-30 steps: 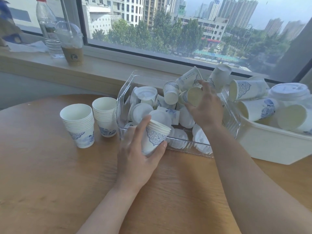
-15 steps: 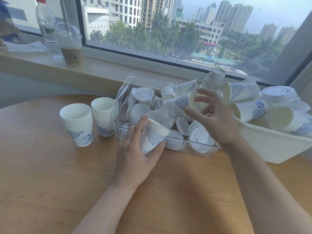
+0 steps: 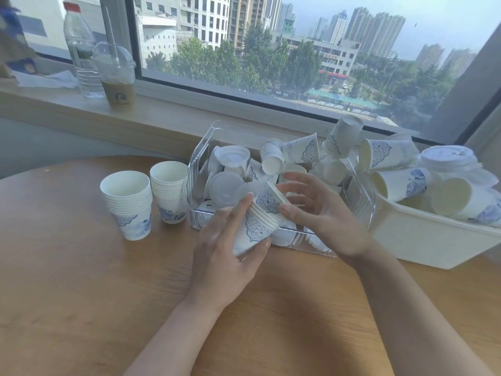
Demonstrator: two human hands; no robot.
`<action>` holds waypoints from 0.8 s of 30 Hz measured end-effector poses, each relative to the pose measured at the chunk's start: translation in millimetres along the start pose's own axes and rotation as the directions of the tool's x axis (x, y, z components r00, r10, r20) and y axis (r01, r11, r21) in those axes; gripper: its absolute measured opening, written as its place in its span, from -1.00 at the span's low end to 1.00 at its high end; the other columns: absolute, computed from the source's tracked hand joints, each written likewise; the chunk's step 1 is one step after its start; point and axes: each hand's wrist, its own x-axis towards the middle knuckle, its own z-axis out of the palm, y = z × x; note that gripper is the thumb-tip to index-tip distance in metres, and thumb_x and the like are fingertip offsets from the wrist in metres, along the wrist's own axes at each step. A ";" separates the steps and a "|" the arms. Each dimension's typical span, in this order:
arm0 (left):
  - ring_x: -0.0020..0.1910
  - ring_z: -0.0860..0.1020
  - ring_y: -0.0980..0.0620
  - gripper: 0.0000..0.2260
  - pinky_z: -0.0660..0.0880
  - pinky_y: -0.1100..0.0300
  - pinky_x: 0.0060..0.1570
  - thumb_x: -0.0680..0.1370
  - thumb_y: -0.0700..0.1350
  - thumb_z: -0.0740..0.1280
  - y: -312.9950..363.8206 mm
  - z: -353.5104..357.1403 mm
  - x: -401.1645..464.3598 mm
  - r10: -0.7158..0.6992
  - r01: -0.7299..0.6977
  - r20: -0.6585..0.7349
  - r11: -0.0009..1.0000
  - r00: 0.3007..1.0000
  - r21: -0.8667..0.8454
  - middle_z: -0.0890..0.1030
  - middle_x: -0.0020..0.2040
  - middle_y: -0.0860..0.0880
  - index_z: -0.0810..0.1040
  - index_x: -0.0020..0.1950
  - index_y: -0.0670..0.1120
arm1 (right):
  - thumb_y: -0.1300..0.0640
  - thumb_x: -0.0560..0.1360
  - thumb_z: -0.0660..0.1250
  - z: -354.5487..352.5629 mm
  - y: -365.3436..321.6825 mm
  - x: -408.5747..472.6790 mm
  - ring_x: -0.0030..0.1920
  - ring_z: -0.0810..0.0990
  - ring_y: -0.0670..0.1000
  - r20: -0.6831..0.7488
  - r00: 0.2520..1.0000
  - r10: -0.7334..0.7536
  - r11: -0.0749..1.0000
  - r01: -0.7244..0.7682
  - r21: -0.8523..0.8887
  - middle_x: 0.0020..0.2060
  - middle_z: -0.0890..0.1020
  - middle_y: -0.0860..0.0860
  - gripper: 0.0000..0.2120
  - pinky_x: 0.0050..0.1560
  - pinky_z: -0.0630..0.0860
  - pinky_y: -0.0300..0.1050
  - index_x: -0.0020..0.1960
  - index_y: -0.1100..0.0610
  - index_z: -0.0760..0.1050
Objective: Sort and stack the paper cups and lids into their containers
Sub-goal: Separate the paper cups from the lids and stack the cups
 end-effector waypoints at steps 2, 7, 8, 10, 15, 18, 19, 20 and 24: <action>0.22 0.56 0.08 -0.36 0.54 0.00 0.22 0.55 0.14 0.46 1.3 0.3 -0.7 -0.006 0.006 0.007 1.000 1.000 -0.011 0.56 0.23 0.09 0.43 0.60 0.01 | 0.10 0.48 0.54 7.1 3.9 -0.9 0.24 0.65 0.09 0.029 0.999 0.016 1.000 -0.016 -0.008 0.25 0.67 0.02 -0.44 0.28 0.60 0.04 0.44 0.05 0.48; 0.20 0.59 0.02 -0.34 0.57 -0.09 0.18 0.54 0.13 0.47 1.4 -1.0 -0.3 -0.008 0.008 0.019 1.000 1.000 -0.007 0.57 0.21 0.06 0.42 0.61 0.00 | 0.09 0.50 0.56 18.1 10.0 -1.3 0.27 0.60 0.15 0.061 0.997 0.047 0.999 -0.046 -0.022 0.24 0.66 0.02 -0.50 0.38 0.50 0.22 0.40 0.01 0.53; 0.20 0.59 0.02 -0.33 0.58 -0.07 0.19 0.54 0.14 0.47 1.8 -1.3 -0.4 -0.009 0.009 0.019 1.000 1.000 -0.002 0.57 0.20 0.06 0.41 0.61 0.00 | 0.09 0.49 0.57 20.0 10.1 -1.2 0.27 0.60 0.15 0.069 0.996 0.056 0.998 -0.055 -0.022 0.25 0.66 0.02 -0.50 0.38 0.50 0.23 0.40 0.00 0.53; 0.20 0.59 0.05 -0.34 0.57 0.01 0.21 0.54 0.14 0.47 2.3 -2.1 -0.9 -0.023 0.023 0.011 1.000 1.000 -0.005 0.57 0.20 0.06 0.41 0.61 0.03 | 0.04 0.48 0.55 22.6 9.5 -0.5 0.26 0.61 0.09 0.087 0.994 0.062 0.997 -0.057 -0.059 0.25 0.66 -0.02 -0.49 0.36 0.53 0.16 0.39 -0.04 0.53; 0.17 0.50 0.19 -0.41 0.44 0.28 0.17 0.55 0.24 0.41 1.4 -4.5 1.2 -0.098 0.097 -0.049 0.995 0.994 -0.031 0.52 0.21 0.14 0.40 0.55 0.13 | -0.23 0.51 0.47 -0.1 0.9 22.3 0.16 0.60 -0.26 -0.194 0.980 -0.031 0.969 -0.018 -0.245 0.31 0.59 -0.26 -0.44 0.06 0.57 -0.30 0.47 -0.19 0.45; 0.18 0.48 0.21 -0.38 0.48 0.18 0.18 0.54 0.26 0.41 -0.7 -3.5 1.3 -0.129 0.127 -0.058 0.991 0.990 -0.032 0.51 0.22 0.16 0.37 0.57 0.15 | -0.14 0.58 0.46 -18.7 0.7 45.9 -0.02 0.61 -0.37 -0.506 0.861 -0.048 0.961 -0.098 -0.258 0.14 0.59 -0.34 -0.45 -0.13 0.55 -0.36 0.52 -0.11 0.42; 0.19 0.48 0.21 -0.36 0.50 0.14 0.19 0.54 0.26 0.41 -1.5 -3.1 1.0 -0.132 0.130 -0.062 0.991 0.989 -0.030 0.50 0.23 0.18 0.36 0.58 0.15 | -0.09 0.60 0.45 -20.7 1.9 52.8 -0.09 0.62 -0.36 -0.541 0.840 -0.043 0.955 -0.124 -0.269 0.04 0.57 -0.37 -0.44 -0.16 0.55 -0.38 0.55 -0.08 0.39; 0.19 0.48 0.21 -0.35 0.51 0.11 0.20 0.54 0.26 0.41 -2.4 -2.7 0.7 -0.130 0.129 -0.064 0.991 0.989 -0.026 0.49 0.23 0.19 0.35 0.59 0.15 | -0.04 0.62 0.43 -21.9 3.8 58.8 -0.11 0.64 -0.32 -0.547 0.836 -0.032 0.947 -0.149 -0.283 0.00 0.56 -0.37 -0.43 -0.10 0.57 -0.37 0.58 -0.05 0.36; 0.22 0.49 0.20 -0.32 0.53 0.09 0.22 0.53 0.26 0.42 -4.7 -1.9 0.8 -0.131 0.130 -0.068 0.991 0.989 -0.024 0.49 0.25 0.19 0.32 0.62 0.19 | 0.10 0.65 0.40 -22.3 12.3 74.0 0.15 0.67 -0.04 -0.532 0.846 0.033 0.951 -0.190 -0.243 0.28 0.60 -0.11 -0.46 0.23 0.63 0.04 0.58 0.00 0.33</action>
